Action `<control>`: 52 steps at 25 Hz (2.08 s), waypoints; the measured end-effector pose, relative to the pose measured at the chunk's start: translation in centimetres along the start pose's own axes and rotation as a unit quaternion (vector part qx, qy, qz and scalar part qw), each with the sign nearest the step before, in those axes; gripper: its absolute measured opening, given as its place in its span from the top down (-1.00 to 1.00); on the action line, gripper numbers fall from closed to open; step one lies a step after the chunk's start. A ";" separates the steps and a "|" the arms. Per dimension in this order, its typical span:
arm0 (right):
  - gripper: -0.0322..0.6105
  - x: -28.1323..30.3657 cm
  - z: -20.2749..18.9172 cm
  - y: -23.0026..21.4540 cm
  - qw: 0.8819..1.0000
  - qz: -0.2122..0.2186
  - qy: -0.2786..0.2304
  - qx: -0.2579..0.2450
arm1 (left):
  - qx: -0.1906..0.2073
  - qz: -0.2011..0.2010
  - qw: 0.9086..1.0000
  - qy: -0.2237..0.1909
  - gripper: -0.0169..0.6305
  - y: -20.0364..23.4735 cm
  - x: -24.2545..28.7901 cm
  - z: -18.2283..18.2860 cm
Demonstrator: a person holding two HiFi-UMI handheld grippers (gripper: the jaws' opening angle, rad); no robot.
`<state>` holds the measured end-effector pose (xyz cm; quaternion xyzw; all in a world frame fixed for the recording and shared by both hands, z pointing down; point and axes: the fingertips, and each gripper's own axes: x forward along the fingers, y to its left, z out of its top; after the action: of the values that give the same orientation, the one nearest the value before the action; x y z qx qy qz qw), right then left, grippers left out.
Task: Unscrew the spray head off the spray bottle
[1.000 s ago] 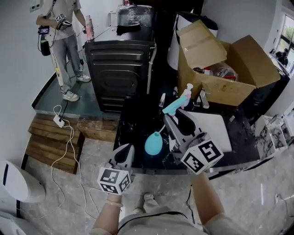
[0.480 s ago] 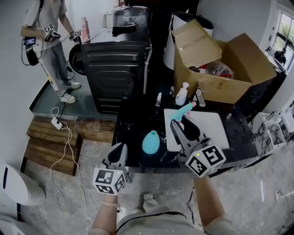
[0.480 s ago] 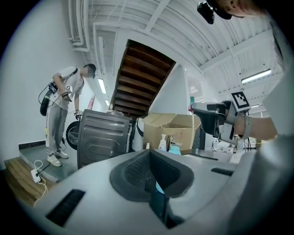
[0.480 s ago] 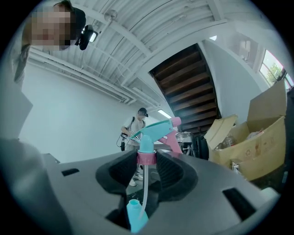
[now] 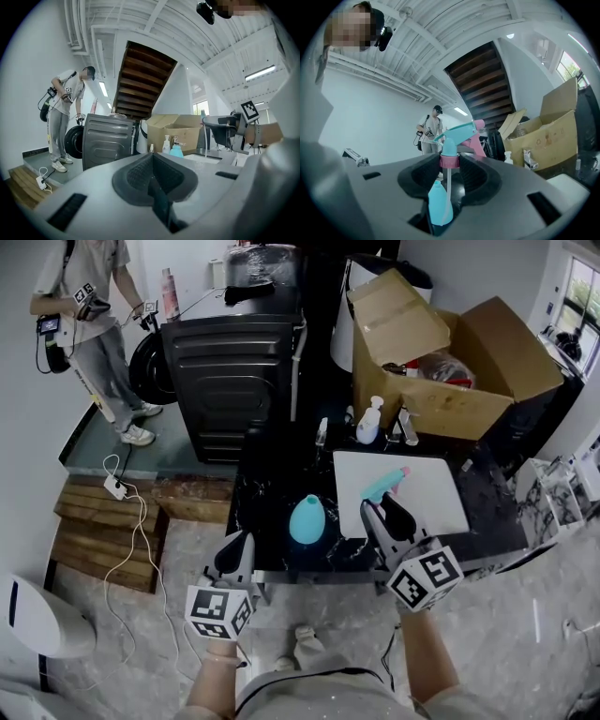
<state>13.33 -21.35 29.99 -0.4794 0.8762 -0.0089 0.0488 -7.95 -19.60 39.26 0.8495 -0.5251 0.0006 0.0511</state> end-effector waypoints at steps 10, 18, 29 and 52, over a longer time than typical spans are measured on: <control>0.47 -3.0 -2.7 0.3 1.000 -0.008 0.015 0.006 | 0.005 0.006 1.000 0.001 0.93 -0.4 -1.6 -0.2; 0.47 -5.0 -4.5 1.0 0.999 -0.018 0.028 0.003 | 0.020 0.006 1.000 -0.004 0.93 -1.2 -2.8 0.0; 0.47 -6.9 -5.3 1.8 0.999 -0.028 0.034 0.007 | 0.015 0.023 1.000 -0.013 0.93 -0.5 -4.8 0.3; 0.47 -8.0 -4.6 2.7 0.999 -0.047 0.019 0.009 | 0.011 0.020 0.999 -0.032 0.93 0.0 -5.8 1.0</control>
<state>14.89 -13.34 35.04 -0.5190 0.8535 -0.0288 0.0357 -10.57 -14.55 37.97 0.8387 -0.5436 -0.0197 0.0254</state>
